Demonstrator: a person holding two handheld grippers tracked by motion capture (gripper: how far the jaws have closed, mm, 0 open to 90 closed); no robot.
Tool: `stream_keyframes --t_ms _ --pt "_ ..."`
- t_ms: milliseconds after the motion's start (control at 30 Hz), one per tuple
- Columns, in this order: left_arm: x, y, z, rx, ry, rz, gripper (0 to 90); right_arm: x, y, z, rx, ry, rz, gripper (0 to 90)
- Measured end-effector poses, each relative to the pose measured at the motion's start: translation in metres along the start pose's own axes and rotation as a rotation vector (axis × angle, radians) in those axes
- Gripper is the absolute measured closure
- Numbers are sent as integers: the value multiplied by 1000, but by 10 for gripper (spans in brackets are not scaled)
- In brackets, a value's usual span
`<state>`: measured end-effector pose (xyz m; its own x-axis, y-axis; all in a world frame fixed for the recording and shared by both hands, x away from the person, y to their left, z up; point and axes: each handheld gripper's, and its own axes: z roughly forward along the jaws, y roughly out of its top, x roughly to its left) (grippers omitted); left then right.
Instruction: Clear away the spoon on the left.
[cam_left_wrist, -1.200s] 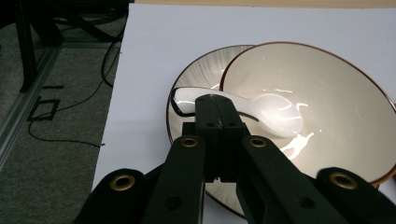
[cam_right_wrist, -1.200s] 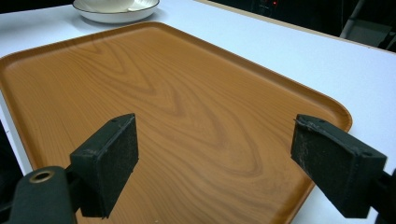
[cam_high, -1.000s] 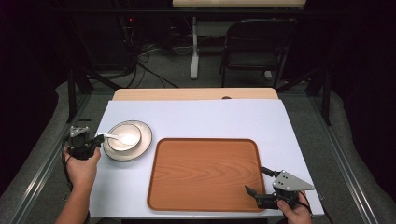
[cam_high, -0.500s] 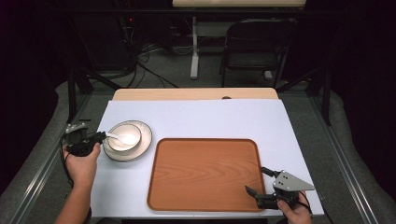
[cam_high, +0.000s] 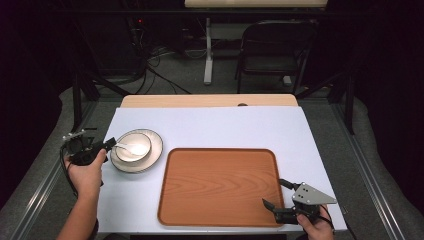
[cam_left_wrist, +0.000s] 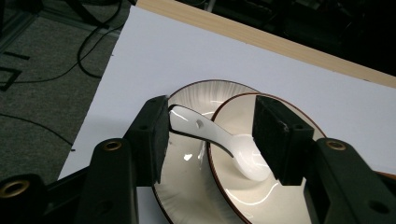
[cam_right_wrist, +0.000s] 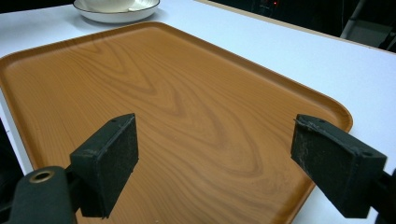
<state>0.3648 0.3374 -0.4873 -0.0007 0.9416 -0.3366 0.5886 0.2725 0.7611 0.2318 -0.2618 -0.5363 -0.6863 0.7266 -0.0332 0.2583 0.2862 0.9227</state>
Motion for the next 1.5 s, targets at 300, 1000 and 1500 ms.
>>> stream_keyframes --t_ms 300,1000,1500 --pt "6 -4 8 23 -3 -61 428 0 0 0 1 0 3 144" --pt "4 -16 34 35 -42 -84 481 0 0 0 0 2 2 144" --pt "3 -19 39 18 -35 -64 591 0 0 0 -1 2 0 144"
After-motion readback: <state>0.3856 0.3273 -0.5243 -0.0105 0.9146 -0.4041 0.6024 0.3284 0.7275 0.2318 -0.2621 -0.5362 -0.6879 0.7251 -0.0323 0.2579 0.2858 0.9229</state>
